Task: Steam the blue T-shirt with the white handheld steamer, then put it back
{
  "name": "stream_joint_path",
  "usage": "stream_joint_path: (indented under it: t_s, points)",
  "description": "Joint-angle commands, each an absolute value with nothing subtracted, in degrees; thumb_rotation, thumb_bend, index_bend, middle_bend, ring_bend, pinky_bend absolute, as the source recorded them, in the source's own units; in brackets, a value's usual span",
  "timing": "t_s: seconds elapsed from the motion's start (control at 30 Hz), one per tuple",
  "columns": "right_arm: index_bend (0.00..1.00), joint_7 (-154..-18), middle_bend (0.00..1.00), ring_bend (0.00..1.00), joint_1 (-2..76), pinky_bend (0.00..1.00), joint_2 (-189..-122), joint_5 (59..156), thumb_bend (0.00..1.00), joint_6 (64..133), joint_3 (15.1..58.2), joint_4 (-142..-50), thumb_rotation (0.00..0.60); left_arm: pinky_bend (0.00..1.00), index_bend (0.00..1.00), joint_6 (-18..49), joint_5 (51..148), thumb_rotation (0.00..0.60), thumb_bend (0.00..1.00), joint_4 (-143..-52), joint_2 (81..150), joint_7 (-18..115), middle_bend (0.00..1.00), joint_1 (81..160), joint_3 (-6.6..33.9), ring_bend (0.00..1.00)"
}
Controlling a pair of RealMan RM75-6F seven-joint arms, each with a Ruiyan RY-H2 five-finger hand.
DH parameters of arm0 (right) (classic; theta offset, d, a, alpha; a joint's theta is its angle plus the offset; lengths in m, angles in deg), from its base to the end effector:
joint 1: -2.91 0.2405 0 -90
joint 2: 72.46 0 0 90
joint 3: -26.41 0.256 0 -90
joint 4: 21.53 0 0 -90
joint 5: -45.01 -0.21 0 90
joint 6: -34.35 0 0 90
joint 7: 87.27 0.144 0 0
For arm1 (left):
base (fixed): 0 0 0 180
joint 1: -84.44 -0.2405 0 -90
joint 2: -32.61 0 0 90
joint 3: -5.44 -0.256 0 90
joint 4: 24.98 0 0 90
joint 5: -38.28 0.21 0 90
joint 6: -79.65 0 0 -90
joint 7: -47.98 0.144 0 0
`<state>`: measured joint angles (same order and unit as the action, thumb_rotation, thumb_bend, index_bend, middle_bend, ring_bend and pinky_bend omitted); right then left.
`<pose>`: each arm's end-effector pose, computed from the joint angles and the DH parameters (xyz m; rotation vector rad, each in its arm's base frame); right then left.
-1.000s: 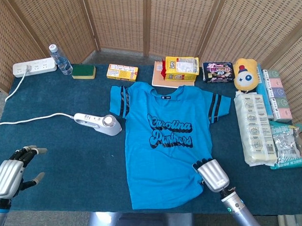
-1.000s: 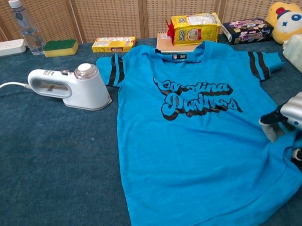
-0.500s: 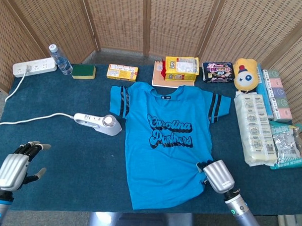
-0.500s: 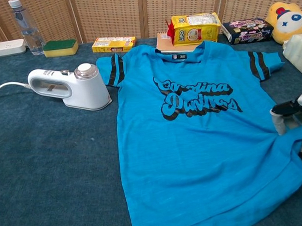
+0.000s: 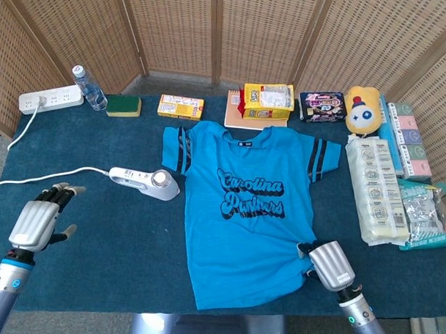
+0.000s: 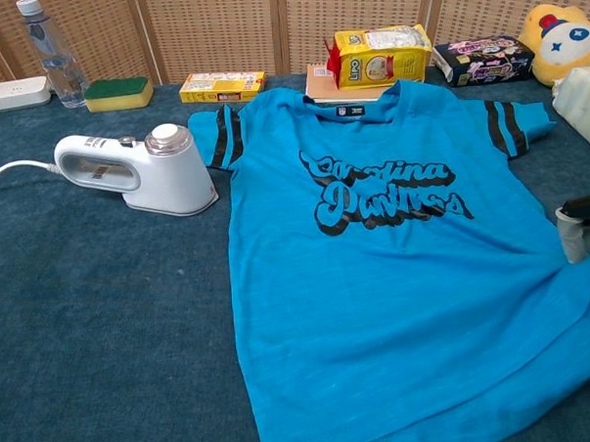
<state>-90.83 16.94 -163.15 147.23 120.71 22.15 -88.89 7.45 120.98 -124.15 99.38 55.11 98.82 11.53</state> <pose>-0.2702 -0.1955 0.0129 1.8032 -0.6801 1.0991 -0.2577 0.2334 0.1139 -1.5651 -0.9754 -0.9416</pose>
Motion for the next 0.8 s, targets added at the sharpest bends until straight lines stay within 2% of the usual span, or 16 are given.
stream_joint_path:
  t_s: [0.03, 0.47, 0.8]
  points:
    - [0.75, -90.66, 0.73, 0.75, 16.76, 0.85, -163.10, 147.05, 0.54, 120.86, 22.18, -88.76, 0.600, 0.24, 0.09, 9.26, 119.48, 0.600, 0.24, -122.33, 100.86, 56.07, 0.21, 100.71, 12.87, 0.14]
    - [0.76, -90.21, 0.73, 0.75, 16.25, 0.86, -162.42, 146.19, 0.54, 121.26, 22.54, -88.58, 0.600, 0.24, 0.08, 16.82, 113.31, 0.600, 0.25, -113.46, 108.52, 60.39, 0.20, 109.02, 16.79, 0.13]
    - [0.75, -89.66, 0.73, 0.75, 16.24, 0.86, -162.41, 145.38, 0.55, 120.90, 23.01, -88.13, 0.600, 0.24, 0.08, 20.89, 110.05, 0.600, 0.27, -102.47, 116.04, 61.63, 0.20, 114.67, 18.47, 0.13]
